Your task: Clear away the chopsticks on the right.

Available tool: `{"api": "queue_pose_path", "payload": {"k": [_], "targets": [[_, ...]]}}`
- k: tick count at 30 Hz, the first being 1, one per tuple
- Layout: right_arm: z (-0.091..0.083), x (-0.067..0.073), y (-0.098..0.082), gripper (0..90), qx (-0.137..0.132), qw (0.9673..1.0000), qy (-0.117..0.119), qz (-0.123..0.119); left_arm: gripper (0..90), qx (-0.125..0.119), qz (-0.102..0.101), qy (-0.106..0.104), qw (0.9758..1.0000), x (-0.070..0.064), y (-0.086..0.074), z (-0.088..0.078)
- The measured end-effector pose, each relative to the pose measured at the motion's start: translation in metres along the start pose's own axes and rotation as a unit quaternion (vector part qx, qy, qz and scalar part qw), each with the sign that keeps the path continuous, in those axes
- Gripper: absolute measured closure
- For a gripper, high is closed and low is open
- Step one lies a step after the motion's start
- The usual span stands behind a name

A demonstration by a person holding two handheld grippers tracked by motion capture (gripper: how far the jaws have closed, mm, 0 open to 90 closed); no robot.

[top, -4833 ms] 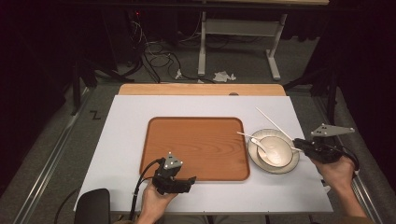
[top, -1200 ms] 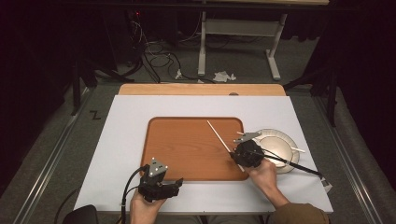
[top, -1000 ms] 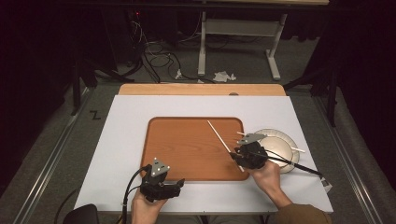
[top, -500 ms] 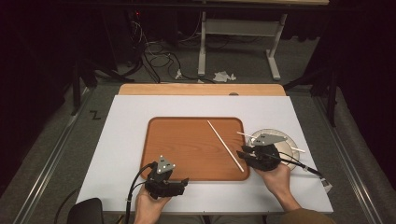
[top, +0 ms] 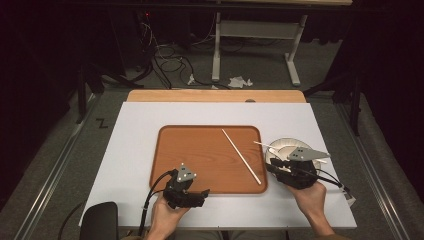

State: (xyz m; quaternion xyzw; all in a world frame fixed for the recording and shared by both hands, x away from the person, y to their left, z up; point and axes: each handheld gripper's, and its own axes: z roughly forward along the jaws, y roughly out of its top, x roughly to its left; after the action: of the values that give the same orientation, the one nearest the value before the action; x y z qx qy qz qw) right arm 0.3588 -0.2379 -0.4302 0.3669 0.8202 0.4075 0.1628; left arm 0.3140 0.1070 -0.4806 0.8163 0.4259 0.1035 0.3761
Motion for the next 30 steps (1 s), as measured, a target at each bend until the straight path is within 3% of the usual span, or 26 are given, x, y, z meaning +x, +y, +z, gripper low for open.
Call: {"api": "queue_pose_path", "payload": {"k": [12,19,30], "targets": [[-0.027,-0.013,-0.01,70.4,-0.01,0.9988,-0.043,0.024,28.8,0.0,0.007,-0.016,0.9999,-0.001,0.007,0.006],[-0.041,-0.039,-0.016,67.8,-0.01,0.9977,-0.052,0.042,28.9,0.002,0.009,-0.014,0.9999,0.0,0.007,0.006],[-0.059,-0.068,-0.024,66.2,-0.019,0.9918,-0.105,0.07,28.9,-0.004,0.009,-0.004,0.9999,-0.001,0.005,0.003]]}}
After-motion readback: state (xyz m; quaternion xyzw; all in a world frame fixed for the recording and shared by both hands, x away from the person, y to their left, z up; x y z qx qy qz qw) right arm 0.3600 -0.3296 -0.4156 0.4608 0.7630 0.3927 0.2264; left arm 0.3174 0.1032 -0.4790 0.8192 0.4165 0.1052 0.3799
